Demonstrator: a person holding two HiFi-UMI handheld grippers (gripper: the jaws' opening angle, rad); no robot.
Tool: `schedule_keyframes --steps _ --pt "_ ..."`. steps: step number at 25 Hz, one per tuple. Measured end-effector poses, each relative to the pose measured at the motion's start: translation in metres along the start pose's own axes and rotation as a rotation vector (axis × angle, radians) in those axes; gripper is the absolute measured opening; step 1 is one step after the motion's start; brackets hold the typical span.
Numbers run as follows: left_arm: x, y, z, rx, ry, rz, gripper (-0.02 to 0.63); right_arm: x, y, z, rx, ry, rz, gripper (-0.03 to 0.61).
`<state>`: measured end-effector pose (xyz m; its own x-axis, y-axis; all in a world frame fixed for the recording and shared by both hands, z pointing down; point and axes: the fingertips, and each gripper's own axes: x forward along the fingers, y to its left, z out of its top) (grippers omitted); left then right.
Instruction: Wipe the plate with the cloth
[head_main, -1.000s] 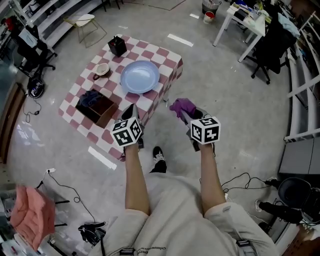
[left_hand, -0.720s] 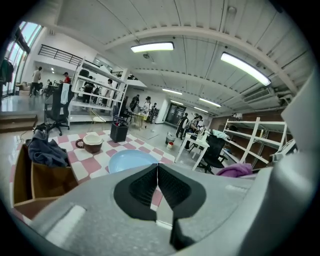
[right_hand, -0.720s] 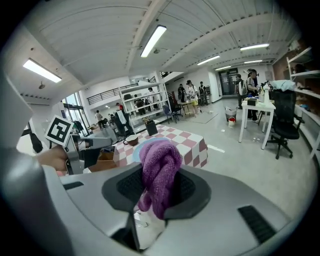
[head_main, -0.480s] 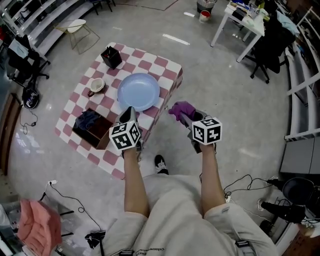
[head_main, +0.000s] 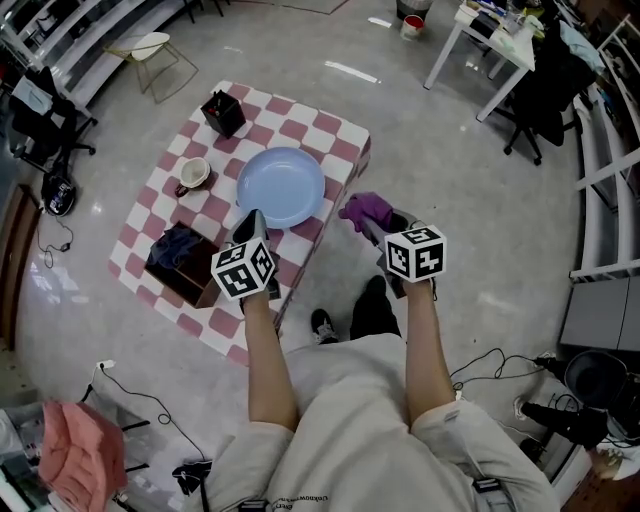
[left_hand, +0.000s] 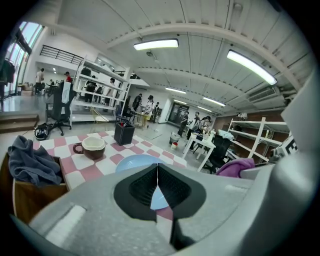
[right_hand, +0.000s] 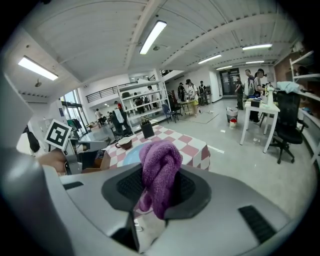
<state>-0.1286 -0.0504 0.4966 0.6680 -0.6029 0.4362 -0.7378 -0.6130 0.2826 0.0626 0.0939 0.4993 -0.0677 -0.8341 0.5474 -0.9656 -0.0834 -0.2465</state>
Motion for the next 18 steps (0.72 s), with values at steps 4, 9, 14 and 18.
schedule_keyframes --steps 4,9,14,18 --pt "0.004 0.004 -0.009 0.005 0.023 0.013 0.011 0.014 -0.009 0.000 0.000 0.021 0.013 0.127" --pt "0.003 0.017 -0.004 0.021 0.031 0.075 0.011 0.050 -0.002 0.016 0.034 0.010 0.104 0.127" --pt "0.011 0.035 -0.006 -0.008 0.042 0.156 0.011 0.088 0.010 0.022 -0.010 0.057 0.211 0.127" --pt "0.027 0.050 -0.006 -0.066 0.035 0.229 0.011 0.116 0.003 0.033 -0.070 0.111 0.275 0.127"
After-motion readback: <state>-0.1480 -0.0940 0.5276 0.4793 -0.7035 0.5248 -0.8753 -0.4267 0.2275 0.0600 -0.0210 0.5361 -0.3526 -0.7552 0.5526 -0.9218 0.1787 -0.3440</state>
